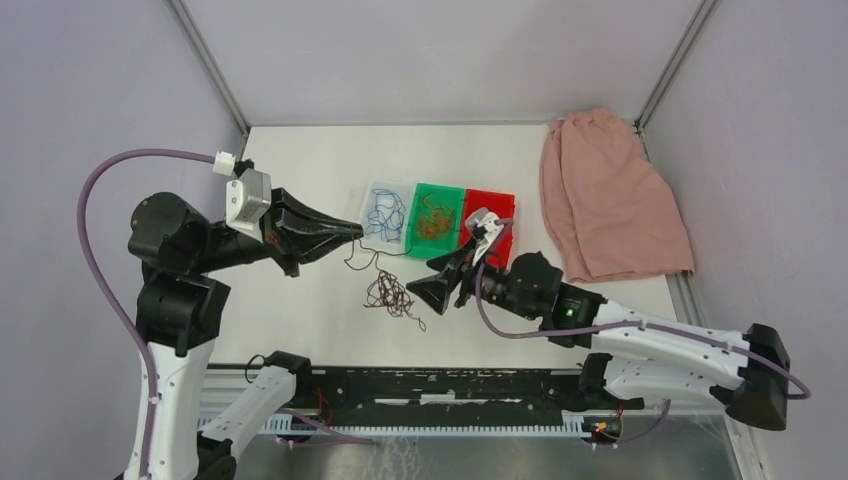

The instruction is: Untangle the cables

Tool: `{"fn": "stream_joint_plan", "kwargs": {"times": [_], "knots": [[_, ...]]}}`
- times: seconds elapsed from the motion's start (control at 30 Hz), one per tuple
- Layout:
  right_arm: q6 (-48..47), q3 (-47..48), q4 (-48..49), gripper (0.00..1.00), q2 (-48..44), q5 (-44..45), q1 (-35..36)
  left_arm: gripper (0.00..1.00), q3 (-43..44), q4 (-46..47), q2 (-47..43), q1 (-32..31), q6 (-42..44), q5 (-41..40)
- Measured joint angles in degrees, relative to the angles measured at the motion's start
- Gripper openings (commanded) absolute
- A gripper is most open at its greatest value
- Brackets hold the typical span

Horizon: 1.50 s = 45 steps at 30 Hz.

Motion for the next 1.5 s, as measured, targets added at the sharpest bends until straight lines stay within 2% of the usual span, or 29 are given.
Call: {"fn": "stream_joint_plan", "kwargs": {"times": [0.13,0.27,0.47,0.63,0.77,0.97,1.23,1.5], "knots": [[-3.96,6.82,-3.93,0.79,-4.92,-3.39,0.00,0.04,-1.09,-0.46,-0.57,0.00,0.00,0.07],[-7.13,12.66,-5.75,0.78,-4.39,-5.88,0.00,0.04,-1.38,-0.72,-0.55,0.00,0.00,0.22],[-9.35,20.44,-5.86,0.74,3.34,-10.01,0.00,0.05,-1.40,-0.87,-0.48,0.00,0.00,0.26],[-8.68,23.47,-4.31,0.64,9.38,-14.27,0.00,0.05,-1.40,-0.85,-0.33,0.00,0.00,0.26],[-6.67,23.69,-2.05,0.46,12.41,-16.87,0.00,0.05,-1.40,-0.83,-0.28,0.00,-0.02,0.26],[-1.73,22.10,3.19,0.33,13.94,-17.42,0.00,0.05,-1.40,-0.17,-0.20,0.00,-0.04,0.26],[5.49,16.65,11.54,0.30,16.00,-17.33,0.00,0.06,-0.96,0.74,1.38,0.00,-0.04,0.26],[9.49,12.50,15.96,0.29,19.17,-16.26,0.00,0.06,4.00,1.73,4.48,0.00,-0.26,0.26]]}}
